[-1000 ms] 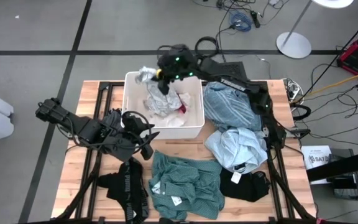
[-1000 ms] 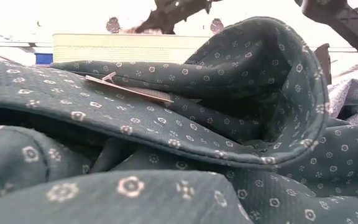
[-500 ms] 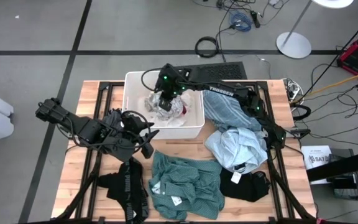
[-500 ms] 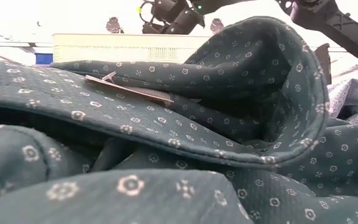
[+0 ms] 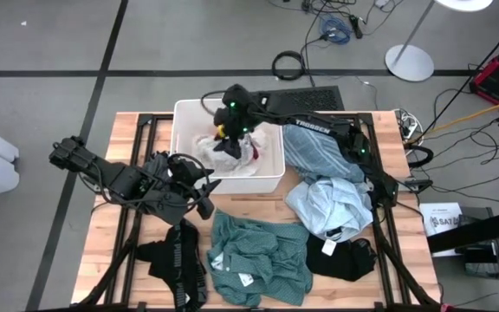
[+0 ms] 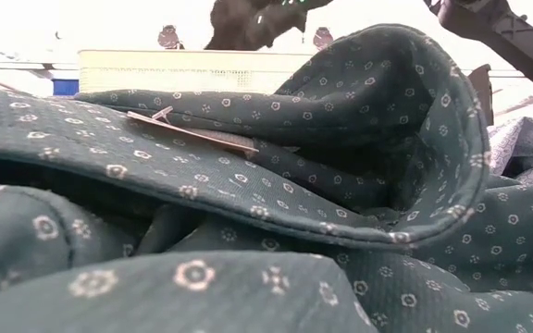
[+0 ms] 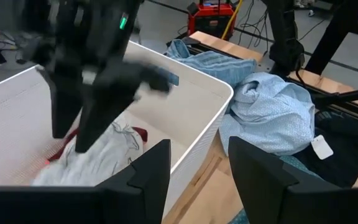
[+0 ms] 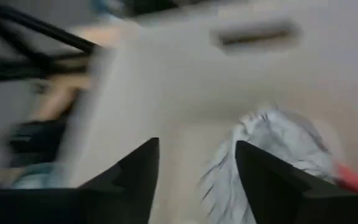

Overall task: Sort clothes
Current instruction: Fold the green polo shirt

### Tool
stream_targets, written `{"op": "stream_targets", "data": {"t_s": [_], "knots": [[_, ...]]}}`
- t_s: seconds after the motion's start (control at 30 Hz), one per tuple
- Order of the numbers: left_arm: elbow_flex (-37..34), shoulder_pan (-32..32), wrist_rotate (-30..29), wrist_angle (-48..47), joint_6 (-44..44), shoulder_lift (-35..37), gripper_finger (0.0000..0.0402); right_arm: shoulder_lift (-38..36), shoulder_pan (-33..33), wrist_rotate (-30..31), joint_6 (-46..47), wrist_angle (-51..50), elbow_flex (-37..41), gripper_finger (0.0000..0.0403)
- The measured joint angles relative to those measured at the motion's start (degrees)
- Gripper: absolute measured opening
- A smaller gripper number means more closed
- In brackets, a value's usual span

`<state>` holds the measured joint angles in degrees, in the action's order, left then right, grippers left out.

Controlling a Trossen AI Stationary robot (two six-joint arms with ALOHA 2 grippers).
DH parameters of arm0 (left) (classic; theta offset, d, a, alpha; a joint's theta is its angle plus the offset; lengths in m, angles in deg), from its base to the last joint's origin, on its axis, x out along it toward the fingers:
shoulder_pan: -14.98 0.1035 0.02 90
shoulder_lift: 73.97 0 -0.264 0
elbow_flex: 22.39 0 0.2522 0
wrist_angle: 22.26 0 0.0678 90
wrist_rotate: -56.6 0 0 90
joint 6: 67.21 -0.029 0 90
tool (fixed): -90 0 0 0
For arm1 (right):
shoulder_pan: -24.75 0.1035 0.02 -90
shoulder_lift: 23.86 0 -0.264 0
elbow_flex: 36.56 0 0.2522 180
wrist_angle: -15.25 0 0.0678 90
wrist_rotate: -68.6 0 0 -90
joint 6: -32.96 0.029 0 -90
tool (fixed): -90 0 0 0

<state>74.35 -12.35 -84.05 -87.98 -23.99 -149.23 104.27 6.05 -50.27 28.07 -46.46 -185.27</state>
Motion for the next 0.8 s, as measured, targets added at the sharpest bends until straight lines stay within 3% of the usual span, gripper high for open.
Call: {"op": "stream_targets", "data": {"t_s": [0.07,0.27,0.57,0.67,0.8], "knots": [[0.0,0.0,0.0,0.0,0.0,0.0,0.0171,-1.9,0.2,0.8,0.0,0.1,-0.1,0.0217],[0.0,0.0,0.0,0.0,0.0,0.0,0.0171,-7.6,-2.7,10.8,-3.1,-6.3,-0.1,0.0222],[0.0,0.7,0.2,-1.7,3.1,0.0,0.0171,-18.5,-9.5,10.8,-6.2,-24.2,-0.1,0.0210],[0.0,0.7,4.4,-4.8,5.2,0.0,0.0171,-22.3,-10.4,10.4,-6.6,-29.6,-0.1,0.0210],[0.0,0.7,15.0,-9.2,6.4,-0.2,0.0171,-26.2,-10.5,10.5,-6.5,-33.7,-0.1,0.0210]]}}
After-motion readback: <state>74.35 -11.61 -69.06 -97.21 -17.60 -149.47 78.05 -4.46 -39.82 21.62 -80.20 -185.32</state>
